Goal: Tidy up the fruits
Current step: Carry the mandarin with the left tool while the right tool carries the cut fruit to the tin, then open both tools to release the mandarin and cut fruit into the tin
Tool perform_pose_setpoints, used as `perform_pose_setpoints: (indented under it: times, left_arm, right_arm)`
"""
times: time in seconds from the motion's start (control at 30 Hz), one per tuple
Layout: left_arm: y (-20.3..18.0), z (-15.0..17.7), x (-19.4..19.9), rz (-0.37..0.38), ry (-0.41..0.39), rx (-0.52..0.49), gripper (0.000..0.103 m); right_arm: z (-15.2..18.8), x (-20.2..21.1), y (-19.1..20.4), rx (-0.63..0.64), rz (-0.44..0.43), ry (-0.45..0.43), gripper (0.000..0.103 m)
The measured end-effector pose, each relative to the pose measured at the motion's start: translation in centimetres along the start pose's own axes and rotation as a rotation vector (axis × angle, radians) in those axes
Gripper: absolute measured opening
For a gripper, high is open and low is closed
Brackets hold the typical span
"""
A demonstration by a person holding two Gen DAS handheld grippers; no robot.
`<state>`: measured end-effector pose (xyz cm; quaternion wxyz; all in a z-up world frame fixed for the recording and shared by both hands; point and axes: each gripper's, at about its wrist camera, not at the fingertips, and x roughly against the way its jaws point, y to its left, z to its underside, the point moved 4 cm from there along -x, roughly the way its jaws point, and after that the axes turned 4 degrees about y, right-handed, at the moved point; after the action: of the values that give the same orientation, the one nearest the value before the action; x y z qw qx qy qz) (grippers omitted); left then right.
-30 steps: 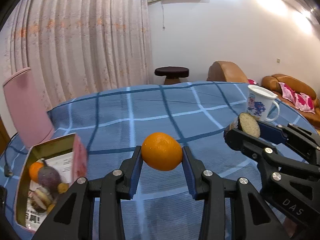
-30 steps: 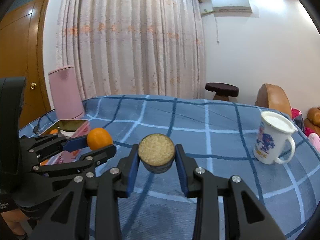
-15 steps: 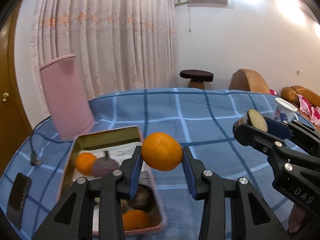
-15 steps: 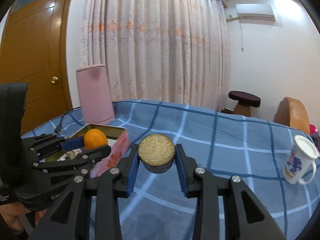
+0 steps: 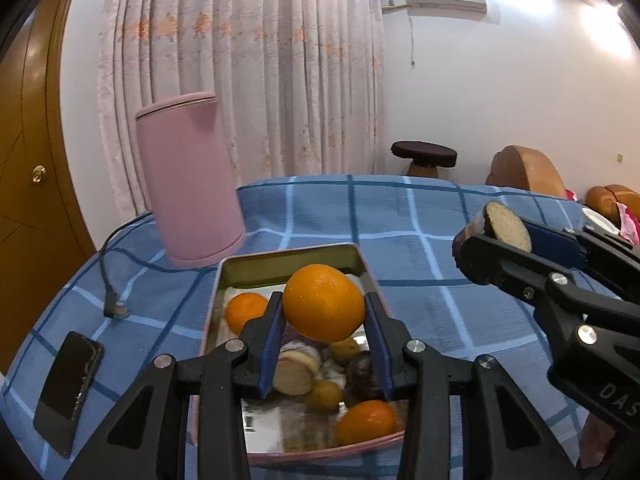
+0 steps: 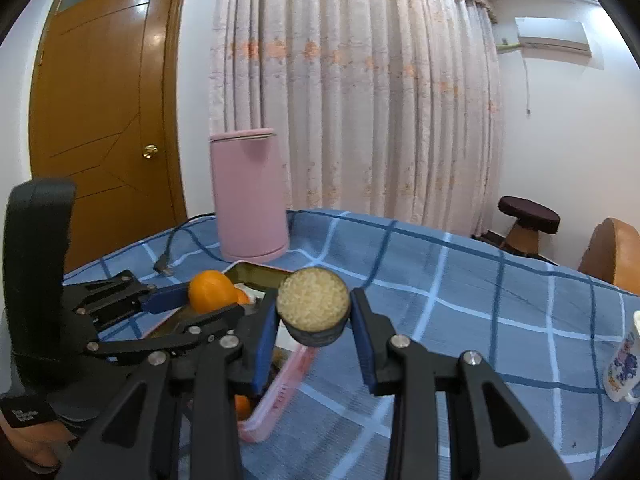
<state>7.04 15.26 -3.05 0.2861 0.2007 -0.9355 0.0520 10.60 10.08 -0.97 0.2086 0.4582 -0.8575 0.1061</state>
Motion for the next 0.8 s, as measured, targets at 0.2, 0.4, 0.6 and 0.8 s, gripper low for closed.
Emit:
perform_pose_setpoints:
  times: [0.2,0.4,0.6,0.8]
  left_arm:
    - [2.4,0.7,-0.2,-0.025,0.018,0.029,0.041]
    - [3.8,1.0,-0.8,-0.032,0.037,0.04,0.041]
    - [4.8,1.7,-1.5,-0.035,0.061,0.052,0.041]
    - [5.3,2.0,-2.3,-0.017,0.083,0.06,0.041]
  right_arm:
    - [-0.4,-1.1,1.7,0.014,-0.029,0.013,0.038]
    - [-0.3,-2.3,2.6,0.023,-0.048,0.04,0.038]
    - [0.2,-3.9,3.2,0.022,-0.063,0.075,0.038]
    - [0.5,-5.3,3.3,0.008,-0.077,0.108,0.038]
